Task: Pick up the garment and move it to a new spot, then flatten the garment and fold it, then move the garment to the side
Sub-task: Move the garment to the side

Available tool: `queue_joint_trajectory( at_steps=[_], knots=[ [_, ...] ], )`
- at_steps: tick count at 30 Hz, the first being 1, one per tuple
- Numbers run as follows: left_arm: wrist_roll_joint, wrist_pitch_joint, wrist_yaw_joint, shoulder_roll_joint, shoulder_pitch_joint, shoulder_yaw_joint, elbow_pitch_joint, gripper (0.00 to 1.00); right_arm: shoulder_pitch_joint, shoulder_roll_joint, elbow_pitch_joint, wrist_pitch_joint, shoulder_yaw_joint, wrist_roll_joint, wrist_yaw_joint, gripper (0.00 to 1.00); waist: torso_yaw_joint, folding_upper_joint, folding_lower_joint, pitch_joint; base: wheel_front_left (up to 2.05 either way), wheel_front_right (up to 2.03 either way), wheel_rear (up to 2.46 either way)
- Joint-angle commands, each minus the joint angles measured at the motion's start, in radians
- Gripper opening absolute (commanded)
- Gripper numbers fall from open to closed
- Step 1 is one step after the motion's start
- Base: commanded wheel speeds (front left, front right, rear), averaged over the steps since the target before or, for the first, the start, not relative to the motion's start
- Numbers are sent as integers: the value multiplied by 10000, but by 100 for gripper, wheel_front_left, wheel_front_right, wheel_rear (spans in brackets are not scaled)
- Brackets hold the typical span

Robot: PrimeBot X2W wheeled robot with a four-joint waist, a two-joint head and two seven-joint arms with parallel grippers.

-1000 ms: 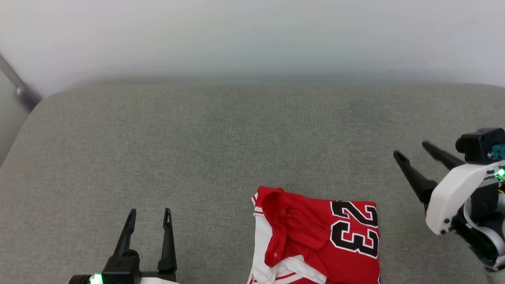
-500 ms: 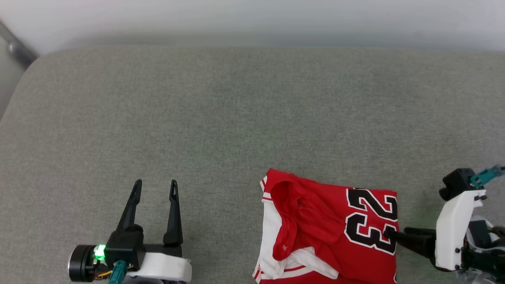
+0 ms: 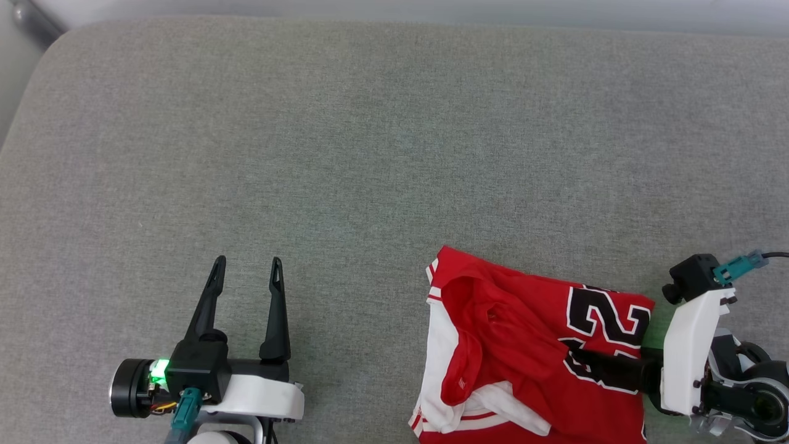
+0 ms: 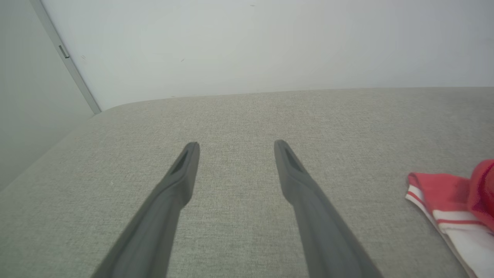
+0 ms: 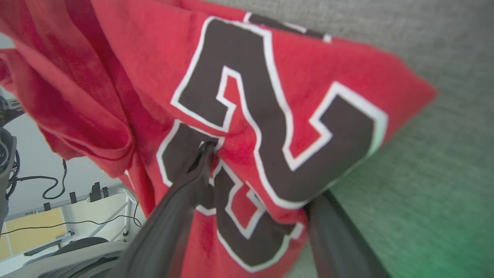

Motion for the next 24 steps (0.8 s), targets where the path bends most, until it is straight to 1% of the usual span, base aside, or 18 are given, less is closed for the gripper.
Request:
queue_joint_trajectory(
  at_steps=[1,7,12,16,17,20,24],
  knots=[
    [-20,-20,44,-20,-133,7,8,100,271,346,503,-7,514,-1,-32,0,14,-1,0,-16,0,0,0],
    [-46,-20,95,-23,121,75,111,100,-92,-319,-92,-471,874,155,-24,0,-19,-1,0,-431,0,0,0],
    [-145,-20,210,-23,432,161,162,100,-625,-1120,-840,-829,1450,-175,-21,0,-390,-1,0,-1067,0,0,0],
    [-199,-20,247,-24,711,287,101,100,-1075,-1836,-1498,-735,2018,-501,-21,0,-1037,-1,0,-1460,0,0,0],
    [-213,-20,270,-21,842,395,-15,100,-1584,-2478,-1887,-609,2320,-810,-21,0,-1630,-1,0,-1462,0,0,0],
    [-209,-20,329,-23,789,540,-164,100,-2126,-3025,-1951,-578,2571,-1117,-21,0,-2299,-1,0,-1199,0,0,0],
    [-63,-20,212,11,467,702,-359,100,-2924,-3571,-1501,-877,2633,-1518,-19,0,-3122,-1,0,-552,0,0,0]
  ],
)
